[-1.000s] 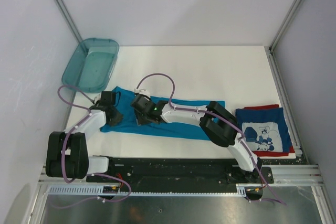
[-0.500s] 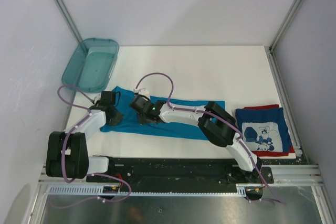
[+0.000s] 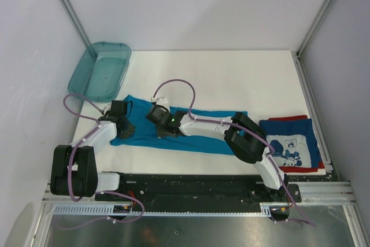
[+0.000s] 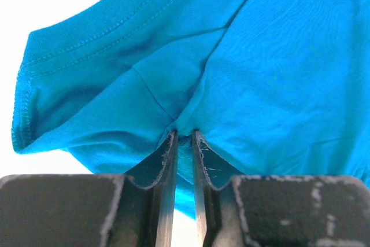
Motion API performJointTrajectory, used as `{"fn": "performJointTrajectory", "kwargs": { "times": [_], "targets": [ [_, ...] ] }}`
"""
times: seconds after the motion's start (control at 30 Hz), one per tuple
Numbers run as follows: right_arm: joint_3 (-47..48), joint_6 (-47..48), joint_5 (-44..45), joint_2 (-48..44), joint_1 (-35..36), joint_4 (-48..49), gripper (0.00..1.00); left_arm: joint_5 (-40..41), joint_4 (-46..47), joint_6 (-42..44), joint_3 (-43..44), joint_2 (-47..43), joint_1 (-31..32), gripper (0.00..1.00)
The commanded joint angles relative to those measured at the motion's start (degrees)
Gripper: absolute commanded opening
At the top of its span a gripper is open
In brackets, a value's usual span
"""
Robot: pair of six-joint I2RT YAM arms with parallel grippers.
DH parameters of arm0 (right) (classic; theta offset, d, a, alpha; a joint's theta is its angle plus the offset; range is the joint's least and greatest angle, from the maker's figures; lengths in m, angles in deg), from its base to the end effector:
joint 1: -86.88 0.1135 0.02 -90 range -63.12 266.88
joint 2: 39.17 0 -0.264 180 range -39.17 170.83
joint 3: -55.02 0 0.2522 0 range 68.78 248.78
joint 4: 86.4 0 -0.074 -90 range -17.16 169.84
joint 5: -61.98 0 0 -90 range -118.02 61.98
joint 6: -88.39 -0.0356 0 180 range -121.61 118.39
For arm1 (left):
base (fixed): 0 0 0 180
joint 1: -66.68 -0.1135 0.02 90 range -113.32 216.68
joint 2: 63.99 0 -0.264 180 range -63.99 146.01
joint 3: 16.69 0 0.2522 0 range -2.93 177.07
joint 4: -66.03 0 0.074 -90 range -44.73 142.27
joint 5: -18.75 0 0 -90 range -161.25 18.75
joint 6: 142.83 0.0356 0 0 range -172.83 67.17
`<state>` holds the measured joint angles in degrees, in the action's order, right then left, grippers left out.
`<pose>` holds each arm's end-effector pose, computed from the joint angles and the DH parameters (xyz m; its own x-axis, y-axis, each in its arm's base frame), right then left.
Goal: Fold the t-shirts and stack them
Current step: Fold the other side of the tshirt into a rectangle
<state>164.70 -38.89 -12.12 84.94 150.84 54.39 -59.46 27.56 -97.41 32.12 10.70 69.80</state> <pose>0.2179 0.4238 0.1821 -0.7615 -0.2316 -0.6054 -0.4167 0.8903 0.1836 0.2244 -0.0049 0.1599 -0.6165 -0.6545 -0.4376 -0.6568 0.7341 -0.1726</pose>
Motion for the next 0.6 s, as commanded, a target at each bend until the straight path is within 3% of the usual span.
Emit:
{"fn": "performJointTrajectory", "kwargs": {
  "times": [0.0,0.23,0.57],
  "targets": [
    [-1.0,0.2,1.9,-4.3,0.2,-0.5,0.00,1.6,0.7,-0.4,0.4,0.0,-0.7,0.20],
    [-2.8,0.7,-0.2,-4.0,0.2,0.2,0.02,1.1,0.6,-0.5,0.4,-0.5,-0.9,0.20],
    [-4.9,2.8,-4.0,-8.8,-2.0,1.1,0.38,-2.2,-1.5,-0.1,3.0,-8.8,-0.9,0.26]
  ]
}}
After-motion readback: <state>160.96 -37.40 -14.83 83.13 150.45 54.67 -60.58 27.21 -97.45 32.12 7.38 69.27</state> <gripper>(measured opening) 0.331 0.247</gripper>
